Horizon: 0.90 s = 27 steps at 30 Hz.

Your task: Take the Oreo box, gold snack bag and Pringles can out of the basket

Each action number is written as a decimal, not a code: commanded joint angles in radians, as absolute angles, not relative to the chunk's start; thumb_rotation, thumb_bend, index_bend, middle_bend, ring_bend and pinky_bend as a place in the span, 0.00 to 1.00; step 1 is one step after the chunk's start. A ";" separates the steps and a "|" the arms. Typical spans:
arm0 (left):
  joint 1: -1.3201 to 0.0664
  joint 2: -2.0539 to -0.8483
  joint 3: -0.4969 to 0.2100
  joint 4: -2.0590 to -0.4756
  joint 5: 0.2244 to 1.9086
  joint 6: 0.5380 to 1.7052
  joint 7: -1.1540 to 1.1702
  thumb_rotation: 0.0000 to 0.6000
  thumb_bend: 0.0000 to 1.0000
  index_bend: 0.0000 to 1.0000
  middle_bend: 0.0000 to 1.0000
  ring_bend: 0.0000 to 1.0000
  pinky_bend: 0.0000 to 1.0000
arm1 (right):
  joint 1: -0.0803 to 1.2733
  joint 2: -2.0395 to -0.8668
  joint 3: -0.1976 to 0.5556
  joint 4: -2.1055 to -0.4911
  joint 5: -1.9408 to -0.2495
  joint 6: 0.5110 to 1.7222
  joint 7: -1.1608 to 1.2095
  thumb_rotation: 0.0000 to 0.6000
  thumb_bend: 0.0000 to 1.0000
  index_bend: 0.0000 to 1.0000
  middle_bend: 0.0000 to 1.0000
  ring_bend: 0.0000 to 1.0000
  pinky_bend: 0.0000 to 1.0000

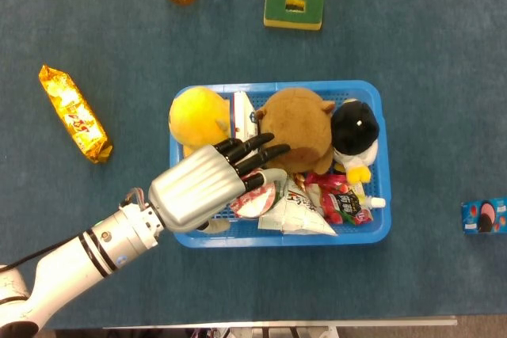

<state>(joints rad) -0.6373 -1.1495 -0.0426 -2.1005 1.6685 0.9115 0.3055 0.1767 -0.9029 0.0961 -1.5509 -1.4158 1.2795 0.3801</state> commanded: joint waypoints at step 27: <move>-0.695 -1.195 -0.039 -2.057 1.604 0.891 0.322 1.00 0.06 0.23 0.18 0.06 0.28 | 0.162 -0.922 0.090 -1.526 -1.411 1.279 0.403 1.00 0.00 0.10 0.28 0.24 0.55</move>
<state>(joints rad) -0.6948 -1.1950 -0.0399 -2.0572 1.6033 0.8897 0.3224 0.1615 -0.9222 0.0901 -1.5260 -1.4112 1.2793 0.4032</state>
